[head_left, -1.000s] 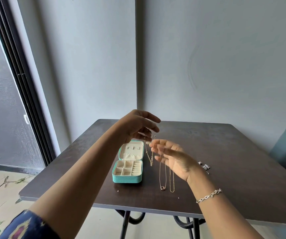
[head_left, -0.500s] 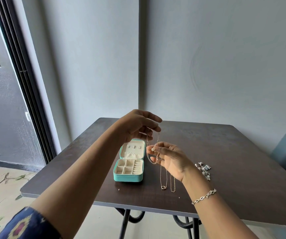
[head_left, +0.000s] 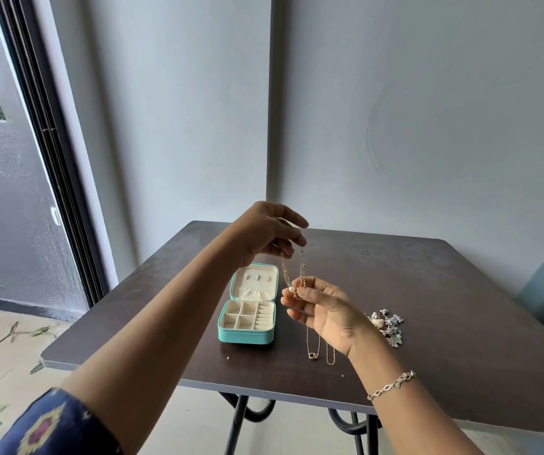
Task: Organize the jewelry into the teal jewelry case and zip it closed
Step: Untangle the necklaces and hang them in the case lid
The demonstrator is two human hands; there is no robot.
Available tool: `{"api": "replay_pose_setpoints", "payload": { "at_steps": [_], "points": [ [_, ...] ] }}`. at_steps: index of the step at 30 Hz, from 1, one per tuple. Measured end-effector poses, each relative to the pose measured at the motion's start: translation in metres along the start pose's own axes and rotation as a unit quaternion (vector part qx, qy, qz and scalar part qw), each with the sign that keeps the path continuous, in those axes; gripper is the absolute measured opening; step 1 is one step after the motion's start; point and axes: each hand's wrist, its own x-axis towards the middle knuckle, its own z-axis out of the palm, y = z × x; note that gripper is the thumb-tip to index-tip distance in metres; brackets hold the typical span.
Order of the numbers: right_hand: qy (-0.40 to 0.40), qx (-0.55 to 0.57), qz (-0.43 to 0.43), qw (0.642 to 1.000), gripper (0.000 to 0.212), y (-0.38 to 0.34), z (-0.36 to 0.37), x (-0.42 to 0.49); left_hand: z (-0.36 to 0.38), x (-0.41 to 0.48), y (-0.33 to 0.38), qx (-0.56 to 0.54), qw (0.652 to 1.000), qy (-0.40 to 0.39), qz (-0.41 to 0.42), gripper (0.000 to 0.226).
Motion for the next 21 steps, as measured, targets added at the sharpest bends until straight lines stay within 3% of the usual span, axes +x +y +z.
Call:
{"api": "replay_pose_setpoints", "payload": {
  "at_steps": [3, 5, 8, 12, 16, 21],
  "points": [
    [-0.012, -0.023, -0.013, 1.000, 0.070, -0.007, -0.003, 0.003, -0.001, 0.000, -0.002, 0.042, 0.999, 0.004, 0.013, 0.018],
    [-0.001, -0.065, -0.045, 0.997, 0.082, -0.018, -0.003, 0.005, -0.001, -0.001, -0.004, 0.066, 0.998, 0.005, 0.018, 0.017],
    [0.003, -0.094, -0.096, 0.991, 0.071, -0.041, 0.005, 0.008, -0.001, -0.002, -0.005, 0.110, 0.994, 0.004, 0.026, 0.015],
    [-0.012, -0.136, -0.110, 0.985, 0.021, -0.066, 0.022, 0.014, 0.001, -0.002, -0.009, 0.148, 0.988, -0.001, 0.049, 0.020],
    [-0.034, -0.201, -0.069, 0.977, 0.020, -0.075, 0.031, 0.018, 0.003, 0.003, -0.017, 0.165, 0.983, 0.022, 0.082, 0.029],
    [-0.053, -0.264, -0.023, 0.963, 0.026, -0.080, 0.034, 0.016, 0.007, 0.003, -0.025, 0.205, 0.970, 0.064, 0.111, 0.023]
  ]
}}
